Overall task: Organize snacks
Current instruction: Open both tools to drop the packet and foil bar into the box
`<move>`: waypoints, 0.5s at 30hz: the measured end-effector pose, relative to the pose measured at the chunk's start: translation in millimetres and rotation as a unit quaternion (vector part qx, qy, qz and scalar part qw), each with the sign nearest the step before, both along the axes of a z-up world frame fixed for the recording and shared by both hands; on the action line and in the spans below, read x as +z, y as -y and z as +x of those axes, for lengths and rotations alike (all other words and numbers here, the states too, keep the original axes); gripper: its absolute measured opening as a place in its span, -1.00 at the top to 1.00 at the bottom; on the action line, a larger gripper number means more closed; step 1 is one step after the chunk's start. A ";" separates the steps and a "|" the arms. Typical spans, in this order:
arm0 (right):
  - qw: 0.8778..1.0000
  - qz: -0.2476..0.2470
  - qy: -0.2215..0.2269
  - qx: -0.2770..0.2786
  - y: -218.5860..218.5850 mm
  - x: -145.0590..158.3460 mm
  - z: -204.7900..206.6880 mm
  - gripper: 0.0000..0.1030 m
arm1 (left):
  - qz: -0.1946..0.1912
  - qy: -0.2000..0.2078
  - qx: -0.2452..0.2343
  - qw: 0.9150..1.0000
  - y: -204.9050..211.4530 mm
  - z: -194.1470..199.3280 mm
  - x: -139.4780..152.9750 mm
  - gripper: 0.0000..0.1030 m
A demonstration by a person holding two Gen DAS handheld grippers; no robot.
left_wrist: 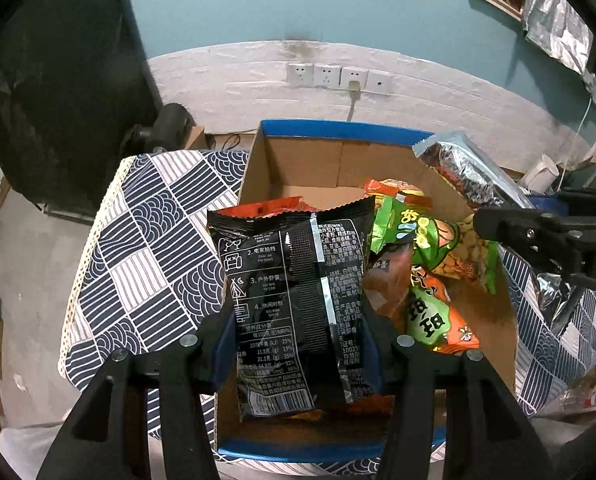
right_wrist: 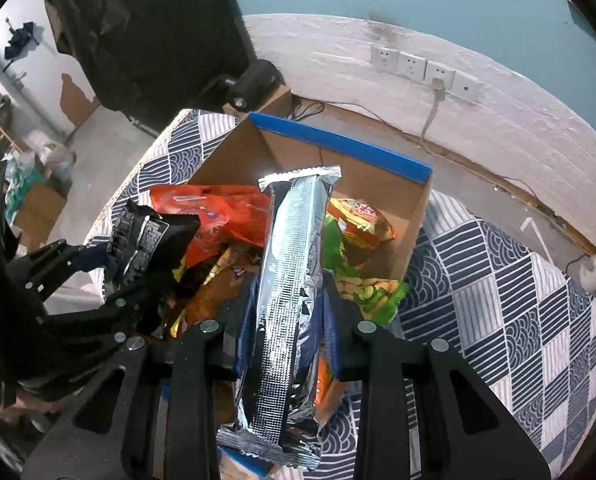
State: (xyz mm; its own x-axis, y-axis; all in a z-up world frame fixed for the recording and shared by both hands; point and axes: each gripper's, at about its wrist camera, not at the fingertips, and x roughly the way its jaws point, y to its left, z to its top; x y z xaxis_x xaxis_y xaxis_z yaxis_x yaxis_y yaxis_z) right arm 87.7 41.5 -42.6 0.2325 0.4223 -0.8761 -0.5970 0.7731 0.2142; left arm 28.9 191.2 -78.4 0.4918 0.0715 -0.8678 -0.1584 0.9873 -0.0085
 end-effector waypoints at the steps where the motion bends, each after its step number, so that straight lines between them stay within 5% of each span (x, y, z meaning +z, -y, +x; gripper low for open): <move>1: 1.000 0.003 -0.004 -0.005 1.2 -0.6 1.3 0.38 | -0.001 0.000 0.004 1.000 -0.6 0.0 0.1 -0.11; 4: 1.000 0.006 -0.002 -0.013 4.4 1.0 2.2 0.14 | -0.001 0.005 0.016 1.000 -2.2 -0.7 0.4 -0.29; 15: 0.999 0.008 0.029 -0.035 47.0 23.7 -9.9 -0.06 | 0.002 0.026 0.016 1.000 2.7 -16.4 19.8 -0.45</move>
State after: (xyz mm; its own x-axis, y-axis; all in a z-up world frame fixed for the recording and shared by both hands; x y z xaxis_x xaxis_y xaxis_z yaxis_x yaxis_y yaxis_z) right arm 77.9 -5.4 -19.0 0.3122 0.4165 -0.8539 -0.5533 0.8104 0.1930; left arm 12.5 188.5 -58.6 0.5343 0.0912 -0.8404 -0.1885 0.9820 -0.0133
